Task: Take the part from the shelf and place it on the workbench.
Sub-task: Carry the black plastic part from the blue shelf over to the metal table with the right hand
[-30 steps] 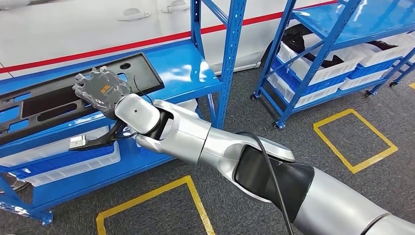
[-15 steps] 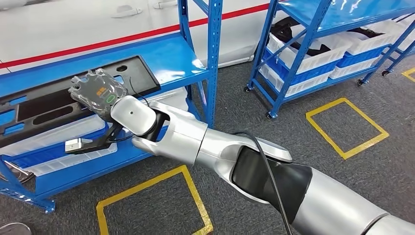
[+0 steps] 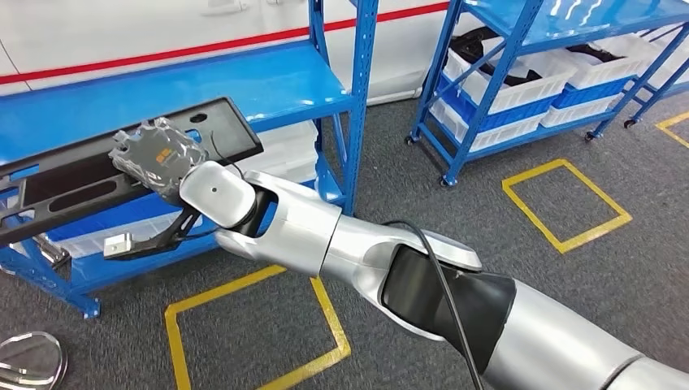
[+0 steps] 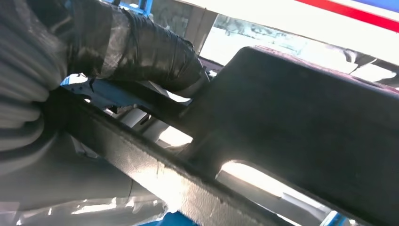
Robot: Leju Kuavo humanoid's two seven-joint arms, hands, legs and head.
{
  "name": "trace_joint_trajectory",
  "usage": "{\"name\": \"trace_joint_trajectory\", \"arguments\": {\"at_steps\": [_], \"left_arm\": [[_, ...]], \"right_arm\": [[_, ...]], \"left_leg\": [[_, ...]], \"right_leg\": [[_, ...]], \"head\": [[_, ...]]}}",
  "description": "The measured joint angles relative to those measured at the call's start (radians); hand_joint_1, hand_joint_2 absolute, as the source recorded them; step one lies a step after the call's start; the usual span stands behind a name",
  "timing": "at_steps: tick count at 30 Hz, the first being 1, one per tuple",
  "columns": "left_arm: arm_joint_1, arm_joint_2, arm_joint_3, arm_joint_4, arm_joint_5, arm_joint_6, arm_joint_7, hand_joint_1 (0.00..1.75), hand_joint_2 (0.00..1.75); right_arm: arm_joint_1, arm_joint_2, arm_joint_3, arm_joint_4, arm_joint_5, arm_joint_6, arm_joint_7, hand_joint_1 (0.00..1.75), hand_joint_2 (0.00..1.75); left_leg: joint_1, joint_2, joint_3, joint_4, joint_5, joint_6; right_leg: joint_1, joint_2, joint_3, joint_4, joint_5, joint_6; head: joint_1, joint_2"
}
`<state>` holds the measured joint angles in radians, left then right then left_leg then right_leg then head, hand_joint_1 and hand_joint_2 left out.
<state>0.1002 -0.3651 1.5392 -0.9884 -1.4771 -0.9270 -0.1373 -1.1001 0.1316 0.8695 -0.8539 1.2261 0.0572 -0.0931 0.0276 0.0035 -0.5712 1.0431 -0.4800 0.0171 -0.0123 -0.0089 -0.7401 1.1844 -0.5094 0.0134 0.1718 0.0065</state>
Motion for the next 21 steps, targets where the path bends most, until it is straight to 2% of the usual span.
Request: {"name": "trace_joint_trajectory", "arguments": {"at_steps": [1, 2, 3, 4, 5, 6, 7, 8, 9, 10, 12, 13, 14, 16, 17, 18, 19, 20, 21], "left_arm": [[0.0, 0.0, 0.0, 0.0, 0.0, 0.0, 0.0, 0.0, 1.75], [0.0, 0.0, 0.0, 0.0, -0.001, 0.0, -0.001, 0.0, 1.75], [0.0, 0.0, 0.0, 0.0, -0.002, 0.0, -0.001, 0.0, 1.75], [0.0, 0.0, 0.0, 0.0, -0.003, 0.0, -0.001, 0.0, 1.75], [0.0, 0.0, 0.0, 0.0, -0.005, -0.001, -0.002, 0.0, 1.75], [-0.001, 0.0, 0.0, 0.0, -0.007, -0.002, -0.003, 0.0, 1.75], [-0.001, -0.003, 0.0, 0.0, -0.009, -0.003, -0.003, 0.0, 1.75], [-0.001, -0.005, 0.0, 0.0, -0.01, -0.003, -0.004, 0.0, 1.75], [-0.001, -0.007, 0.0, 0.0, -0.011, -0.004, -0.004, 0.0, 1.75], [-0.001, -0.008, 0.0, 0.0, -0.011, -0.005, -0.005, 0.0, 1.75], [-0.001, -0.007, 0.0, 0.0, -0.012, -0.006, -0.005, 0.0, 1.75], [-0.001, -0.007, 0.0, 0.0, -0.013, -0.007, -0.006, 0.0, 1.75], [0.0, -0.006, 0.0, 0.0, -0.013, -0.008, -0.006, 0.0, 1.75], [0.001, -0.004, 0.0, 0.0, -0.013, -0.008, -0.006, 0.0, 1.75], [0.0, -0.003, 0.0, 0.0, -0.013, -0.008, -0.006, 0.0, 1.75], [0.0, -0.002, 0.0, 0.0, -0.013, -0.009, -0.007, 0.0, 1.75], [-0.001, 0.0, 0.0, 0.0, -0.013, -0.009, -0.007, 0.0, 1.75], [-0.001, 0.0, 0.0, 0.0, -0.013, -0.009, -0.007, 0.0, 1.75], [-0.001, 0.001, 0.0, 0.0, -0.013, -0.009, -0.007, 0.0, 1.75]], "right_arm": [[0.0, 0.0, 0.0, 0.001, 0.0, 0.0, 0.0, 1.75, 1.75], [0.0, 0.0, 0.0, 0.002, 0.0, 0.0, 0.0, 1.75, 1.75], [0.0, 0.0, 0.0, 0.003, 0.0, 0.0, 0.0, 1.75, 1.75], [0.001, 0.001, 0.0, 0.004, 0.0, 0.0, 0.0, 1.75, 1.75], [0.0, 0.002, 0.0, 0.005, -0.001, 0.0, 0.0, 1.75, 1.75], [0.0, 0.004, 0.0, 0.005, -0.001, 0.0, 0.0, 1.75, 1.75], [-0.002, 0.009, 0.0, 0.005, -0.002, 0.0, 0.0, 1.75, 1.75], [-0.003, 0.013, 0.0, 0.005, -0.002, 0.0, 0.0, 1.75, 1.75], [-0.005, 0.016, 0.0, 0.005, -0.002, 0.0, -0.001, 1.75, 1.75], [-0.006, 0.019, 0.0, 0.005, -0.003, 0.0, -0.001, 1.75, 1.75], [-0.008, 0.021, 0.001, 0.007, -0.004, 0.001, -0.002, 1.75, 1.75], [-0.008, 0.023, 0.001, 0.008, -0.004, 0.001, -0.003, 1.75, 1.75], [-0.009, 0.026, 0.001, 0.01, -0.005, 0.002, -0.003, 1.75, 1.75], [-0.009, 0.03, 0.001, 0.013, -0.008, 0.002, -0.005, 1.75, 1.75], [-0.008, 0.031, 0.001, 0.015, -0.009, 0.002, -0.006, 1.75, 1.75], [-0.007, 0.032, 0.002, 0.017, -0.01, 0.003, -0.006, 1.75, 1.75], [-0.005, 0.032, 0.004, 0.018, -0.011, 0.003, -0.006, 1.75, 1.75], [-0.005, 0.033, 0.005, 0.02, -0.011, 0.003, -0.006, 1.75, 1.75], [-0.004, 0.033, 0.006, 0.021, -0.011, 0.003, -0.006, 1.75, 1.75]], "left_leg": [[-0.002, 0.0, -0.016, 0.001, 0.013, 0.003], [-0.005, 0.0, -0.033, 0.002, 0.025, 0.004], [-0.009, 0.0, -0.049, 0.003, 0.037, 0.005], [-0.013, 0.0, -0.064, 0.003, 0.049, 0.006], [-0.017, 0.0, -0.078, 0.003, 0.06, 0.006], [-0.019, 0.0, -0.09, 0.002, 0.071, 0.006], [-0.022, 0.001, -0.098, 0.001, 0.082, 0.005], [-0.021, 0.003, -0.103, -0.003, 0.093, 0.001], [-0.017, 0.004, -0.104, -0.008, 0.103, -0.003], [-0.015, 0.006, -0.103, -0.016, 0.115, -0.009], [-0.012, 0.004, -0.105, -0.029, 0.123, -0.018], [-0.013, 0.003, -0.11, -0.019, 0.103, -0.022], [-0.013, 0.002, -0.12, 0.007, 0.065, -0.026], [-0.008, 0.001, -0.143, 0.115, -0.033, -0.037], [-0.004, 0.001, -0.15, 0.174, -0.059, -0.044], [0.0, 0.001, -0.15, 0.218, -0.061, -0.051], [0.004, 0.001, -0.137, 0.234, -0.04, -0.059], [0.01, 0.001, -0.109, 0.216, -0.01, -0.068], [0.015, 0.001, -0.071, 0.169, 0.005, -0.079]], "right_leg": [[0.0, 0.001, -0.009, 0.061, -0.044, 0.001], [0.0, 0.002, -0.011, 0.114, -0.066, 0.001], [0.002, 0.002, -0.002, 0.143, -0.064, -0.002], [0.005, 0.003, 0.02, 0.142, -0.044, -0.009], [0.01, 0.004, 0.06, 0.107, -0.018, -0.021], [0.019, 0.005, 0.112, 0.045, -0.005, -0.039], [0.027, 0.005, 0.168, -0.034, -0.008, -0.057], [0.035, 0.004, 0.211, -0.097, -0.016, -0.069], [0.041, 0.004, 0.235, -0.14, -0.024, -0.076], [0.045, 0.004, 0.244, -0.164, -0.022, -0.079], [0.042, 0.003, 0.238, -0.189, 0.013, -0.082], [0.038, 0.001, 0.234, -0.205, 0.03, -0.086], [0.033, -0.002, 0.226, -0.216, 0.047, -0.087], [0.031, -0.004, 0.197, -0.215, 0.072, -0.087], [0.029, -0.005, 0.179, -0.21, 0.082, -0.084], [0.027, -0.006, 0.16, -0.203, 0.091, -0.079], [0.022, -0.007, 0.139, -0.193, 0.099, -0.073], [0.016, -0.008, 0.117, -0.179, 0.105, -0.067], [0.011, -0.008, 0.096, -0.164, 0.11, -0.06]], "head": [[0.0, 0.0], [0.0, 0.0], [0.0, 0.0], [0.0, 0.0], [0.0, 0.0], [0.0, 0.0], [0.0, 0.0], [0.0, 0.0], [0.0, 0.0], [0.0, 0.0], [0.0, 0.0], [0.0, 0.0], [0.0, 0.0], [-0.001, 0.0], [0.0, 0.0], [0.0, 0.0], [0.0, 0.0], [0.0, 0.0], [0.0, 0.0]]}}
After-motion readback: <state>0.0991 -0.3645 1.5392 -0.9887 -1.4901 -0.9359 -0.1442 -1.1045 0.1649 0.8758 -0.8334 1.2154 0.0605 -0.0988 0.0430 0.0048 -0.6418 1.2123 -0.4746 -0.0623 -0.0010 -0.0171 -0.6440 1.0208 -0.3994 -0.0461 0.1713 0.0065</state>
